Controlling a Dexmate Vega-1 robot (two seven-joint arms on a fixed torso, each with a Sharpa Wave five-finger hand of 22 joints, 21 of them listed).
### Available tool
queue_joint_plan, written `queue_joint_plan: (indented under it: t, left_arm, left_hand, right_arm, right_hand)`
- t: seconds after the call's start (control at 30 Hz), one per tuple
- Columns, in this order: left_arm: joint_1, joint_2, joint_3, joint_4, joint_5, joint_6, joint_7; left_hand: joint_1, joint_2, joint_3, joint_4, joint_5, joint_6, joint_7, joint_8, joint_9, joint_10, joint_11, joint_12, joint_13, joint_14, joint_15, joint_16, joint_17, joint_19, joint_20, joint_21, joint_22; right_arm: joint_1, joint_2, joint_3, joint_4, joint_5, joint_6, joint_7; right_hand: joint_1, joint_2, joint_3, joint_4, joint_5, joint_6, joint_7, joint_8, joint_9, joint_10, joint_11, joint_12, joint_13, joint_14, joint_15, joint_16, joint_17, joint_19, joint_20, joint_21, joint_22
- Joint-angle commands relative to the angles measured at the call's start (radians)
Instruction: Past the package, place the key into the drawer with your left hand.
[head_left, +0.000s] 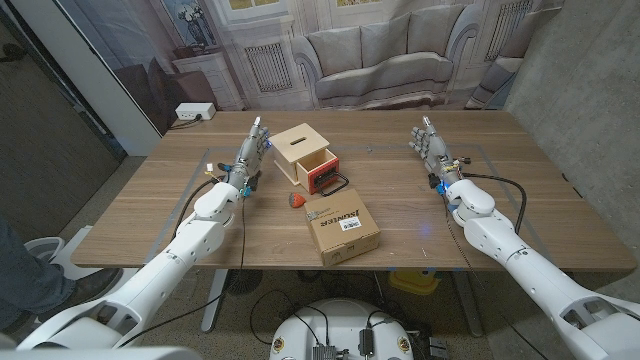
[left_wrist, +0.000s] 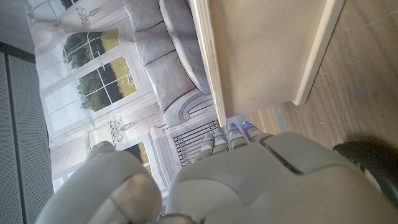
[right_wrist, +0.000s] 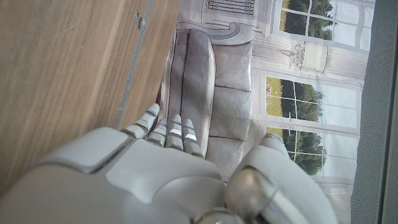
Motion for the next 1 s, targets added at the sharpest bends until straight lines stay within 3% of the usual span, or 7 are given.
queue_joint_plan:
  t: [0.03, 0.23, 0.67, 1.0]
  left_arm:
    - [0.013, 0.006, -0.002, -0.019, 0.007, -0.007, 0.009]
    - [0.019, 0.006, -0.006, -0.018, 0.004, -0.018, 0.006]
    - [0.019, -0.01, -0.004, 0.004, 0.007, -0.061, -0.011]
    - [0.033, -0.028, -0.01, 0.019, -0.011, -0.107, -0.036]
  left_hand:
    - [0.012, -0.003, -0.001, 0.005, 0.007, -0.01, -0.003, 0.007, 0.002, -0.006, 0.0, 0.006, 0.002, -0.006, 0.0, 0.008, 0.005, -0.007, -0.005, 0.004, 0.001]
    - [0.012, -0.003, -0.002, 0.005, 0.007, -0.009, -0.003, 0.007, 0.002, -0.005, 0.002, 0.007, 0.002, -0.005, 0.0, 0.008, 0.005, -0.006, -0.005, 0.003, 0.002]
    - [0.013, -0.001, -0.004, 0.005, 0.007, -0.007, -0.003, 0.007, 0.002, -0.004, 0.002, 0.007, 0.002, -0.005, -0.001, 0.008, 0.004, -0.005, -0.005, 0.001, 0.002]
    - [0.013, 0.001, -0.006, 0.005, 0.007, -0.005, -0.003, 0.008, 0.002, -0.003, 0.003, 0.007, 0.002, -0.004, 0.0, 0.008, 0.004, -0.005, -0.005, -0.002, 0.002]
  right_arm:
    - [0.01, 0.005, -0.001, 0.016, -0.001, 0.01, 0.013]
    - [0.007, -0.007, -0.001, -0.009, -0.006, -0.008, 0.0]
    - [0.04, -0.001, -0.024, 0.022, -0.018, -0.023, 0.029]
    - [0.025, -0.021, -0.026, -0.01, -0.02, -0.067, 0.008]
  right_hand:
    - [0.007, -0.003, 0.007, -0.002, 0.007, 0.008, 0.0, 0.004, 0.005, 0.011, 0.0, 0.007, 0.003, -0.001, 0.008, 0.005, 0.004, 0.01, -0.021, 0.002, 0.003]
    - [0.008, -0.002, 0.007, -0.002, 0.007, 0.008, 0.0, 0.004, 0.005, 0.011, 0.002, 0.006, 0.003, -0.001, 0.008, 0.005, 0.004, 0.011, -0.022, -0.001, 0.003]
    - [0.008, -0.001, 0.005, -0.003, 0.006, 0.007, 0.0, 0.003, 0.005, 0.011, 0.001, 0.006, 0.003, -0.001, 0.008, 0.005, 0.004, 0.013, -0.021, -0.006, 0.003]
    - [0.007, -0.001, 0.004, -0.003, 0.006, 0.006, -0.002, 0.003, 0.005, 0.011, 0.002, 0.006, 0.003, -0.001, 0.009, 0.005, 0.004, 0.014, -0.022, -0.011, 0.004]
